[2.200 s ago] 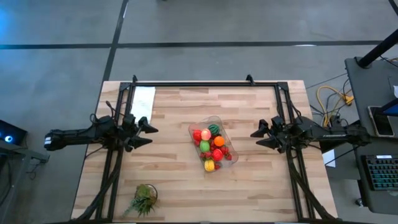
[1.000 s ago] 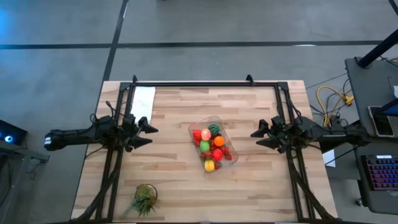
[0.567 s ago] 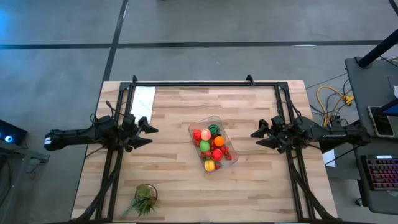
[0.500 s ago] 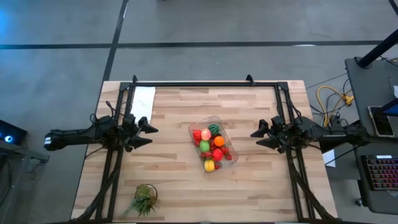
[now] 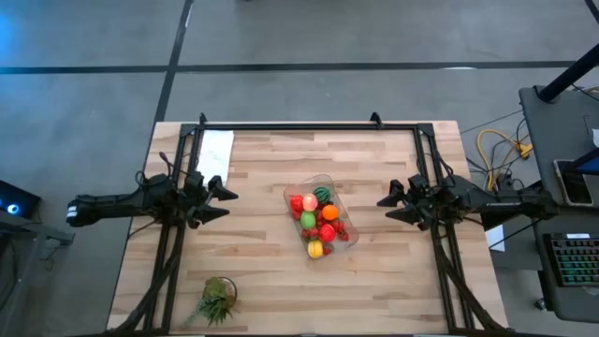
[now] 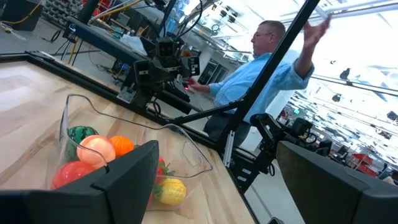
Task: Pick and placing Produce into tupperware
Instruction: Return to Home Position
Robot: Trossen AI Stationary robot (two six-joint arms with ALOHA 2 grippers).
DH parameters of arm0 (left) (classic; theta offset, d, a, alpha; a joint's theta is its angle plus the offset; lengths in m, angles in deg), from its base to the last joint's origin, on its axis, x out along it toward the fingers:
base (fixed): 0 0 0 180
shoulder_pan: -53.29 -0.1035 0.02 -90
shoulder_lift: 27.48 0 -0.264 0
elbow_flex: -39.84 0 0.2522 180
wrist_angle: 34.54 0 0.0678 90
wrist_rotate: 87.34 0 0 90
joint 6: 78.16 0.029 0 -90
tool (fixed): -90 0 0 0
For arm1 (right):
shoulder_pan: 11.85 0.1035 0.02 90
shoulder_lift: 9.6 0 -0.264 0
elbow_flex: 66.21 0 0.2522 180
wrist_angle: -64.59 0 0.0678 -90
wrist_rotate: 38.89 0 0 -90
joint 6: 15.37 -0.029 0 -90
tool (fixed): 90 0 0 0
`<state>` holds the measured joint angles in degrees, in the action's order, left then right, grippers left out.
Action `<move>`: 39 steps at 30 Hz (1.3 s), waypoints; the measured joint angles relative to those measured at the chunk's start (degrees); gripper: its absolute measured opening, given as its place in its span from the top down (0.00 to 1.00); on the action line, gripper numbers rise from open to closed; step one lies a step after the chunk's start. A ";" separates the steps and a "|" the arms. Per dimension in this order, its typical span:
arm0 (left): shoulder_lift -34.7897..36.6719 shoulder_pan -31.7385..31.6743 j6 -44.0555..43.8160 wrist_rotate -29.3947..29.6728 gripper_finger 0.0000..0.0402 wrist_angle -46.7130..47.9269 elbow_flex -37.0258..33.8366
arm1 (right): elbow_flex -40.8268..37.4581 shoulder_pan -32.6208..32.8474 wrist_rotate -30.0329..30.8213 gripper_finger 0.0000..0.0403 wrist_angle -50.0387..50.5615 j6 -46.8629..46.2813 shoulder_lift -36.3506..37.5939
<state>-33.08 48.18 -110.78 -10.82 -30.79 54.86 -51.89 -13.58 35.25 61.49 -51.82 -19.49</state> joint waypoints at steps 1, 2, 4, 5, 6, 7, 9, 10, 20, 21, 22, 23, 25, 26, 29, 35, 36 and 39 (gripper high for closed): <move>0.00 0.00 -0.01 -0.01 0.23 0.00 0.00 | 0.00 -0.01 0.00 0.41 0.00 0.00 0.00; 0.00 0.00 0.01 0.01 0.23 0.01 0.00 | 0.00 -0.01 0.00 0.41 0.02 0.00 0.00; 0.00 0.00 0.01 0.01 0.23 0.01 0.00 | 0.00 -0.01 0.00 0.41 0.01 0.00 0.00; 0.00 0.00 0.01 0.00 0.23 0.01 0.00 | 0.00 0.00 0.00 0.41 0.02 0.00 0.00; 0.00 0.00 0.00 0.01 0.23 -0.01 0.00 | 0.00 0.00 0.00 0.41 0.02 0.00 0.00; 0.01 0.00 0.00 0.01 0.23 0.01 0.00 | 0.00 0.00 0.00 0.41 0.02 0.00 0.00; 0.00 0.00 0.01 0.00 0.23 0.01 0.00 | 0.00 0.00 0.00 0.41 0.02 0.00 0.00; 0.00 0.00 -0.01 0.01 0.23 0.01 0.00 | 0.00 -0.02 0.00 0.41 0.02 0.00 0.00; 0.00 -0.04 0.01 -0.01 0.23 0.01 0.00 | 0.00 -0.01 0.00 0.41 0.02 0.00 -0.01; 0.00 -0.04 -0.01 -0.01 0.23 0.01 0.00 | 0.00 0.00 0.00 0.41 0.02 0.00 0.00; 0.02 -0.04 0.00 -0.01 0.23 0.01 0.00 | 0.00 -0.02 0.00 0.41 0.02 0.00 0.00; 0.02 -0.04 0.01 -0.01 0.23 0.00 0.00 | 0.00 -0.02 0.00 0.41 0.02 0.00 -0.01; 0.00 -0.04 0.01 -0.01 0.23 0.01 0.00 | 0.00 0.00 0.00 0.41 0.02 0.00 0.00; 0.02 -0.04 0.00 -0.01 0.23 0.01 0.00 | 0.00 0.00 0.00 0.41 0.02 0.00 -0.02; 0.00 -0.04 -0.01 -0.01 0.23 0.01 0.00 | 0.00 -0.01 0.00 0.41 0.02 0.00 -0.02; 0.01 -0.02 0.00 -0.01 0.23 0.01 0.00 | 0.00 -0.02 0.00 0.41 0.02 0.00 0.00; 0.00 -0.02 0.00 -0.01 0.23 0.01 0.00 | 0.00 -0.02 0.00 0.41 0.02 0.00 0.00; 0.00 -0.02 0.01 -0.01 0.23 0.01 0.00 | 0.00 -0.01 0.00 0.41 0.02 0.00 -0.01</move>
<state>-33.08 48.16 -110.76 -10.83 -30.78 54.86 -51.89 -13.60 35.25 61.51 -51.82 -19.50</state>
